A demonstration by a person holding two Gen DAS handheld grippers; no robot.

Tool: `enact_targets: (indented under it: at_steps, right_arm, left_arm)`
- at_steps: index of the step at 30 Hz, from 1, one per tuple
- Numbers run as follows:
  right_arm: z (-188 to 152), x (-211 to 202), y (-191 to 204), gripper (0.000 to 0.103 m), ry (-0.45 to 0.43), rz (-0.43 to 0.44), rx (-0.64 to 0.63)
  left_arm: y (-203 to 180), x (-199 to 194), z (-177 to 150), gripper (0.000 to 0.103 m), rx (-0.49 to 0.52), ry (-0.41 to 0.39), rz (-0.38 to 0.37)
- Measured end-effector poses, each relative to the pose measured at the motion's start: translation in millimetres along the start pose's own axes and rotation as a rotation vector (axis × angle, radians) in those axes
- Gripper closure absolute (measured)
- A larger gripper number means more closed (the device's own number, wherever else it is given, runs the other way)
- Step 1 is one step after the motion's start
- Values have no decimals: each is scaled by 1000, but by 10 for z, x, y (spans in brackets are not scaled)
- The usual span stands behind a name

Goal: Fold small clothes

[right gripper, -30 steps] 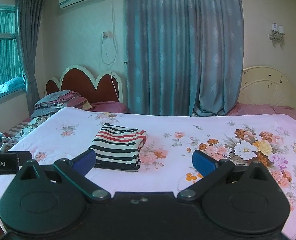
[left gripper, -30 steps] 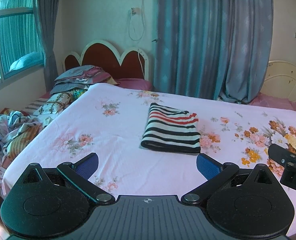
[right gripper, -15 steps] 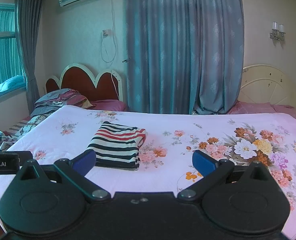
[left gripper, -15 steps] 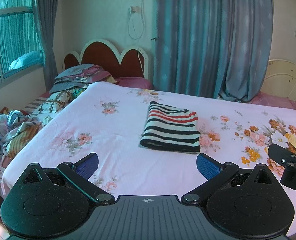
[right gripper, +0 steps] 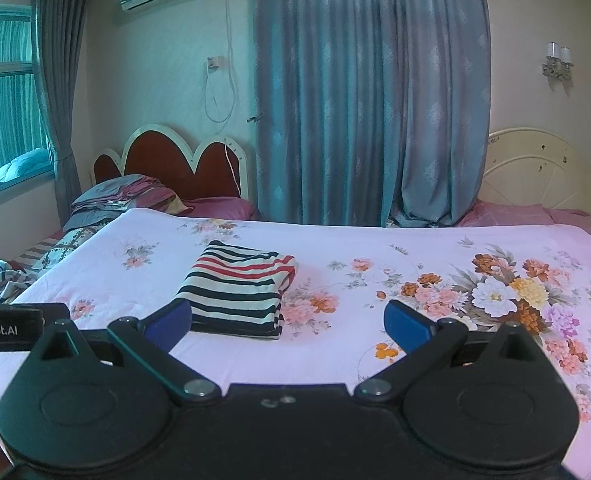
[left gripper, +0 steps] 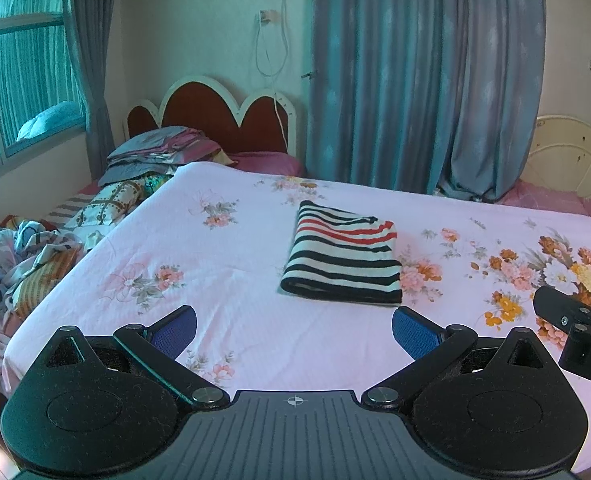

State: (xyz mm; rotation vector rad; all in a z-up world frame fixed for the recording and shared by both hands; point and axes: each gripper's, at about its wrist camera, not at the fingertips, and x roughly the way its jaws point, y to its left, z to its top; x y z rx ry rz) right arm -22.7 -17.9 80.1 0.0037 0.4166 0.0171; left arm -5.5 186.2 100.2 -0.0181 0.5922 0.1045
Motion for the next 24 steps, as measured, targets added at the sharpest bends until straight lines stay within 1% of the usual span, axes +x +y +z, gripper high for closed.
enact_targets:
  at_steps: [16,18,20,24]
  right_arm:
    - [-36,148,-33,1,31,2,9]
    - [-32,175,-42,1,37,3,12]
    - [-31,207,-53,1,43,4,15]
    - [-42,289,-86,1,63,-4,15]
  left_arm:
    - [-30,231,17,0,9,41,-11]
    - [-30,245,7,0,13,19,-14]
    - [-9,264,0,0,-10,-6,-11]
    - [34,470,37,0,-33,26,-8]
